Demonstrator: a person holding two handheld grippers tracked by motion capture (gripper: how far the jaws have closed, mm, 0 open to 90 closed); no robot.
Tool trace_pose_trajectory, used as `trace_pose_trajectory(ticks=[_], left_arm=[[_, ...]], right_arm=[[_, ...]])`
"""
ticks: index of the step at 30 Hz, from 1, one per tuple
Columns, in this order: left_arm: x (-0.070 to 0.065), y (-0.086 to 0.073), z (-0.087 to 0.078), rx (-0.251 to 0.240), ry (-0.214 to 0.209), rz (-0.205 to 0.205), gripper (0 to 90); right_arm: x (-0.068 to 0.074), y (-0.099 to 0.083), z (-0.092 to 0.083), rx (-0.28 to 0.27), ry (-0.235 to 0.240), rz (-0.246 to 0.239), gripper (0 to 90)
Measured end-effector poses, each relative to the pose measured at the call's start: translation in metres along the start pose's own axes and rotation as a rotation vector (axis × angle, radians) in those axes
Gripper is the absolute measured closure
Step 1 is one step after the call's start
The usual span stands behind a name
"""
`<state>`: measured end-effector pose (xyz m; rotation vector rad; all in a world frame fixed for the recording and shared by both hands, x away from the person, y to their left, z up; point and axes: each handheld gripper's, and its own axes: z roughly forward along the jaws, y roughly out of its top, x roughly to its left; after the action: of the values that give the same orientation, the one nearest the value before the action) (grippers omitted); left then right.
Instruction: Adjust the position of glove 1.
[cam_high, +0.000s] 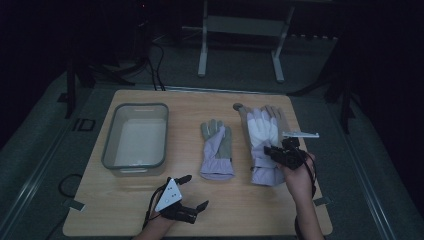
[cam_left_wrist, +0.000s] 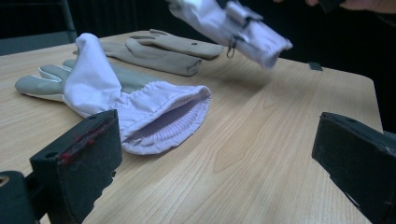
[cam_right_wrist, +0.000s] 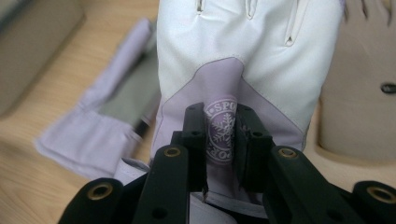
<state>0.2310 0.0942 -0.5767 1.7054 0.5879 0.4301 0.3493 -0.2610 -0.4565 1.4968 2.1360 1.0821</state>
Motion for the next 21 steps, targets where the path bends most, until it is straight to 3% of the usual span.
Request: trace_pose_trajectory(ticks=[5, 8, 13, 16, 19, 21], left_arm=[[0.000, 0.000, 0.000, 0.000, 0.000, 0.002, 1.9], [0.000, 0.000, 0.000, 0.001, -0.001, -0.001, 1.9], [0.000, 0.000, 0.000, 0.001, -0.002, 0.004, 1.9], [0.000, 0.000, 0.000, 0.000, -0.002, 0.004, 1.9], [0.000, 0.000, 0.000, -0.001, -0.002, 0.006, 1.9], [0.000, 0.000, 0.000, -0.002, -0.004, 0.007, 1.9]], right_arm=[[0.019, 0.013, 0.002, -0.024, 0.020, 0.008, 76.3], [0.039, 0.022, 0.009, -0.037, 0.039, -0.007, 76.0], [0.068, 0.033, 0.020, -0.032, 0.064, 0.008, 75.8], [0.085, 0.039, 0.029, -0.031, 0.071, 0.020, 75.7], [0.098, 0.045, 0.039, -0.030, 0.050, 0.042, 75.7], [0.103, 0.047, 0.046, -0.030, 0.058, 0.076, 75.7]])
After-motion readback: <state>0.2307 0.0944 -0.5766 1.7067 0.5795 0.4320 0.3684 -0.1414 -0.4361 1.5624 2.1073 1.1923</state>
